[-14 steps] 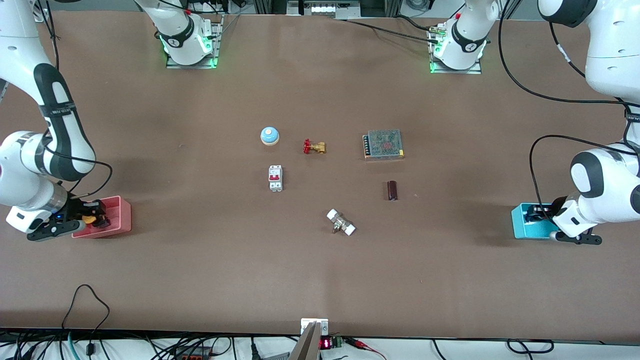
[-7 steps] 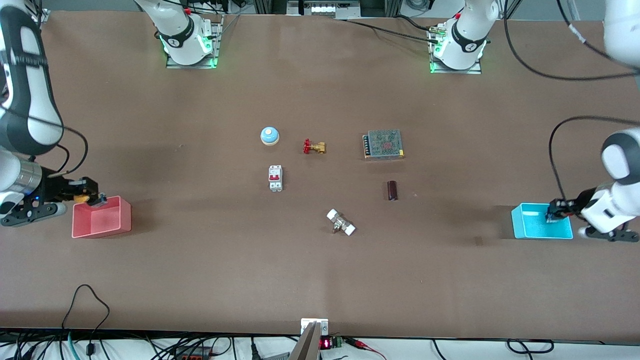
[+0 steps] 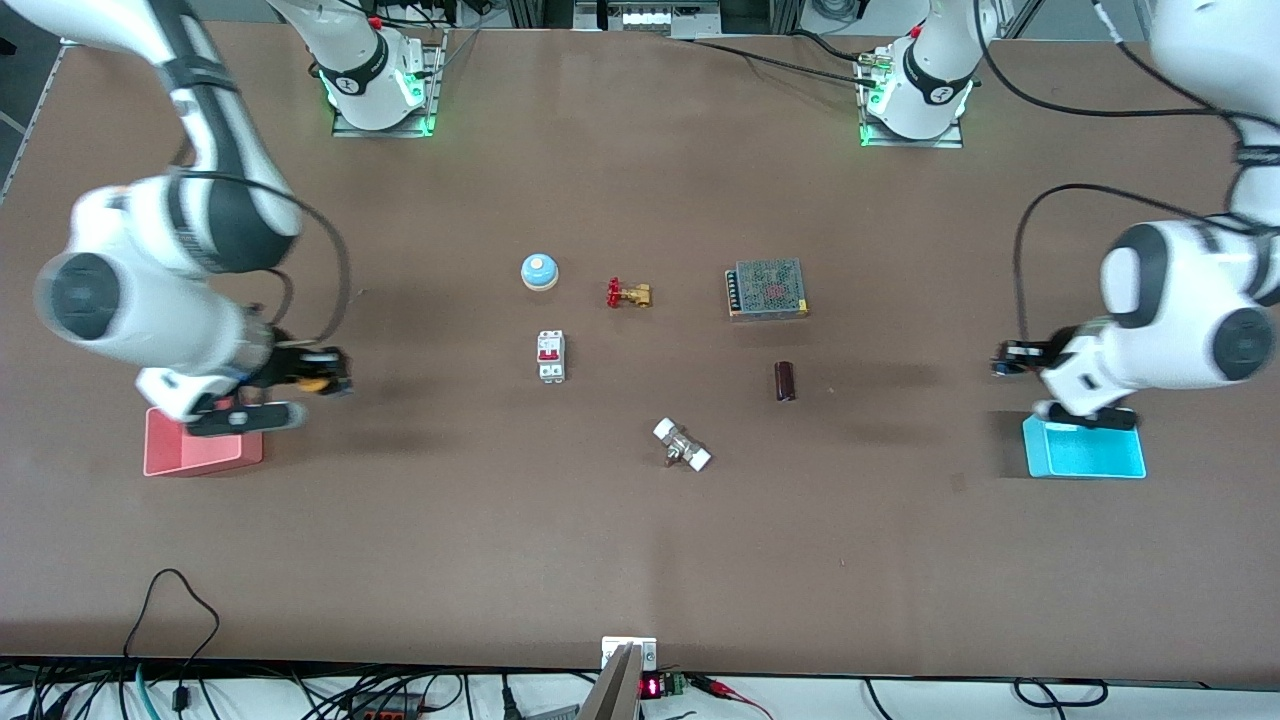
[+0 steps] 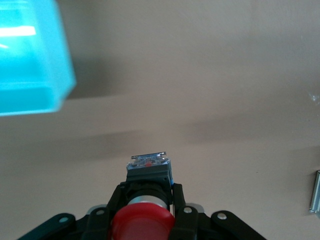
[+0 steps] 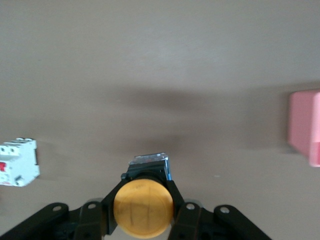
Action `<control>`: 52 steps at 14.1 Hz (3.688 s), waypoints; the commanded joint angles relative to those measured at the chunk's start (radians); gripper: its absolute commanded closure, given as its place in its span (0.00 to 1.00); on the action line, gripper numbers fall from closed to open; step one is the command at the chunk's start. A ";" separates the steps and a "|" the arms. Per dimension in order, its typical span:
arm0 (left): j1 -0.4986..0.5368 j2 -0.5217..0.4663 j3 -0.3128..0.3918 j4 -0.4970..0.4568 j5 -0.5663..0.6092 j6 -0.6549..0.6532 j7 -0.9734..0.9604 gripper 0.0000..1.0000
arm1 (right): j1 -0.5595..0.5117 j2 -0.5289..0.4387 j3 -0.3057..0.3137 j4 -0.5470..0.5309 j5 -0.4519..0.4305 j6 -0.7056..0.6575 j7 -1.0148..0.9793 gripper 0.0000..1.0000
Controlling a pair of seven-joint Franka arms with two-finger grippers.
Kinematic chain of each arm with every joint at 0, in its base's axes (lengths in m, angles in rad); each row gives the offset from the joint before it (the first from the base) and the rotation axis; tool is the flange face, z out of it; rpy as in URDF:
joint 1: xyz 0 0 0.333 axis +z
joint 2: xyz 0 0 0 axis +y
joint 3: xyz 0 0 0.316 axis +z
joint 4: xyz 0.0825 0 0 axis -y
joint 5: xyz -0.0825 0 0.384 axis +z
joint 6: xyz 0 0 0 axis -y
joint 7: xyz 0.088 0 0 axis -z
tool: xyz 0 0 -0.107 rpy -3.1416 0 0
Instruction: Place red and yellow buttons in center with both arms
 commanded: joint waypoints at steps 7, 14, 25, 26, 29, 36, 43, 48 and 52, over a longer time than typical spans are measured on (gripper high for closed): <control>0.000 0.003 -0.046 -0.202 -0.020 0.256 -0.039 0.77 | 0.098 0.041 0.002 -0.225 -0.048 0.335 0.176 0.70; 0.000 -0.032 -0.048 -0.194 -0.028 0.258 -0.033 0.00 | 0.135 0.090 0.004 -0.228 -0.120 0.358 0.329 0.70; -0.011 -0.064 0.013 0.315 -0.022 -0.043 -0.131 0.00 | 0.155 0.133 0.007 -0.228 -0.120 0.398 0.366 0.56; -0.006 -0.064 0.013 0.359 -0.020 -0.089 -0.158 0.00 | 0.155 0.131 0.007 -0.228 -0.120 0.400 0.366 0.53; -0.002 -0.101 0.010 0.447 -0.019 -0.231 -0.220 0.00 | 0.155 0.131 0.007 -0.228 -0.120 0.400 0.366 0.35; -0.003 -0.180 -0.026 0.429 0.040 -0.291 -0.212 0.00 | 0.059 -0.060 0.007 -0.147 -0.056 0.251 0.168 0.00; -0.002 -0.183 -0.022 0.456 0.026 -0.339 -0.214 0.00 | 0.029 -0.198 -0.234 0.219 0.096 -0.330 -0.158 0.00; 0.003 -0.202 -0.014 0.479 -0.008 -0.356 -0.232 0.00 | 0.108 -0.269 -0.406 0.250 0.166 -0.425 -0.160 0.00; 0.003 -0.209 -0.020 0.473 0.024 -0.405 -0.228 0.00 | 0.167 -0.391 -0.411 0.105 0.116 -0.449 -0.154 0.00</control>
